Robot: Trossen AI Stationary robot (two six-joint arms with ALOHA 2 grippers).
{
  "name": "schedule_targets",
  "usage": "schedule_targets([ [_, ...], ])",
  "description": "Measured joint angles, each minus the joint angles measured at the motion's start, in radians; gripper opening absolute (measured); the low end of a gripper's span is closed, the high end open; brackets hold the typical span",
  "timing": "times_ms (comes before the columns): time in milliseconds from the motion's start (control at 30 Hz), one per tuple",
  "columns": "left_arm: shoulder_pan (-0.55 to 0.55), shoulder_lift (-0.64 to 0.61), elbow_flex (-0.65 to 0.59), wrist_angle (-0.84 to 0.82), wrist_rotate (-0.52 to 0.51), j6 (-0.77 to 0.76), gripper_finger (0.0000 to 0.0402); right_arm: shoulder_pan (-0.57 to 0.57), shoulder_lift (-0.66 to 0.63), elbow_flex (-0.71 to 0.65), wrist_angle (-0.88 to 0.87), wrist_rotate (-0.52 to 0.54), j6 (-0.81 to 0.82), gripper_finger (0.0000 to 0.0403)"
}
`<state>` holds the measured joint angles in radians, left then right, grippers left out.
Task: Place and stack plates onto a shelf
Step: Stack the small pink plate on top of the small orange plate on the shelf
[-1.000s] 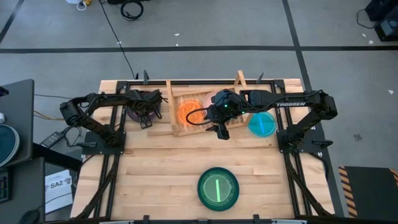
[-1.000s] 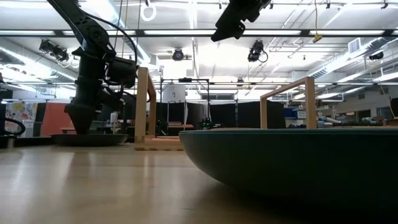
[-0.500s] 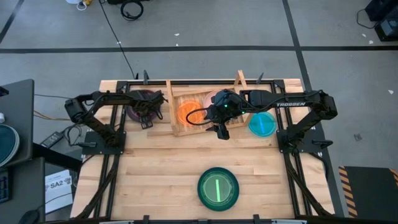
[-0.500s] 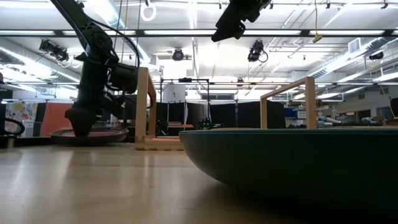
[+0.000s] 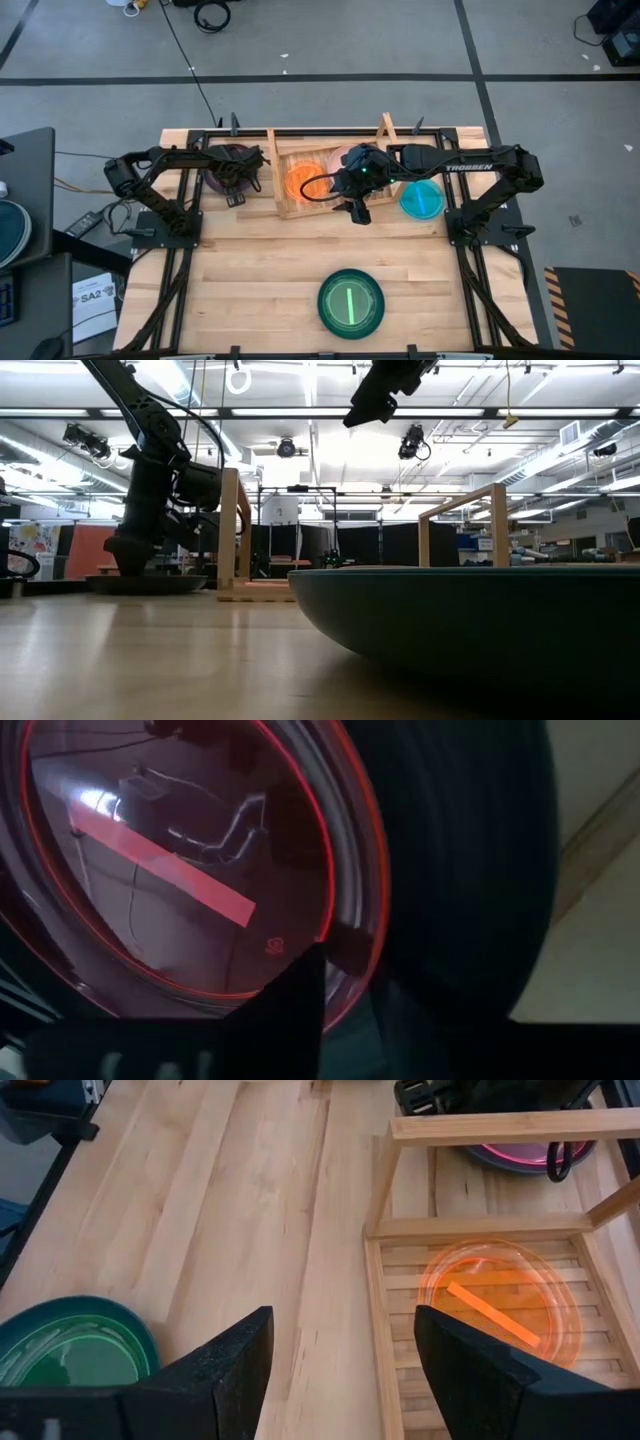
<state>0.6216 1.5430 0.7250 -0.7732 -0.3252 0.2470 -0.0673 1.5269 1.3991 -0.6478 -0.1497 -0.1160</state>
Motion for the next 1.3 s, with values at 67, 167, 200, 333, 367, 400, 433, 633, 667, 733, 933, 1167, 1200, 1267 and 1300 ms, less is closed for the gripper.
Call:
schedule_targets([
  [67, 0.000, 0.000, 0.000, 0.000, 0.000, 0.000, 0.0052, 0.000, -0.017, 0.000, -0.015, 0.012, 0.000, 0.0248],
  [167, 0.000, 0.001, 0.000, 0.000, -0.005, -0.016, 0.0015, 0.000, -0.058, 0.000, -0.040, 0.063, -0.015, 0.0248],
  [200, 0.000, 0.001, 0.000, 0.000, -0.005, -0.028, 0.0010, 0.000, -0.074, 0.000, -0.053, 0.085, -0.016, 0.0248],
  [333, 0.000, 0.001, 0.004, -0.018, -0.007, -0.060, 0.0010, 0.000, -0.135, 0.000, -0.087, 0.161, -0.011, 0.0248],
  [367, 0.000, 0.001, 0.008, -0.030, -0.004, -0.066, 0.0010, 0.000, -0.149, 0.000, -0.097, 0.172, -0.011, 0.0248],
  [400, 0.000, 0.001, 0.015, -0.041, -0.004, -0.077, 0.0010, 0.000, -0.162, 0.000, -0.106, 0.182, -0.010, 0.0248],
  [433, 0.000, 0.001, 0.023, -0.050, -0.003, -0.083, 0.0009, 0.000, -0.175, 0.000, -0.115, 0.189, -0.010, 0.0248],
  [633, 0.000, -0.013, 0.092, -0.137, -0.004, -0.135, 0.0004, 0.000, -0.236, 0.000, -0.162, 0.224, -0.008, 0.0248],
  [667, 0.000, -0.020, 0.107, -0.154, -0.004, -0.135, 0.0004, 0.000, -0.244, 0.000, -0.173, 0.233, -0.007, 0.0248],
  [733, 0.000, -0.033, 0.141, -0.192, -0.004, -0.135, 0.0003, 0.000, -0.257, 0.000, -0.192, 0.246, 0.000, 0.0248],
  [933, 0.000, -0.063, 0.278, -0.353, -0.004, -0.153, 0.0002, 0.000, -0.277, 0.000, -0.265, 0.309, 0.019, 0.0248],
  [1167, -0.002, -0.066, 0.499, -0.571, -0.004, -0.156, 0.0002, -0.001, -0.280, 0.000, -0.309, 0.397, 0.043, 0.0248],
  [1200, -0.002, -0.066, 0.536, -0.597, -0.004, -0.158, 0.0002, -0.002, -0.280, 0.000, -0.314, 0.412, 0.045, 0.0248],
  [1267, -0.003, -0.066, 0.612, -0.641, -0.004, -0.164, 0.0002, -0.004, -0.280, 0.000, -0.335, 0.438, 0.046, 0.0248],
  [1300, -0.006, -0.066, 0.653, -0.658, -0.004, -0.174, 0.0002, -0.007, -0.280, 0.000, -0.343, 0.446, 0.046, 0.0248],
])
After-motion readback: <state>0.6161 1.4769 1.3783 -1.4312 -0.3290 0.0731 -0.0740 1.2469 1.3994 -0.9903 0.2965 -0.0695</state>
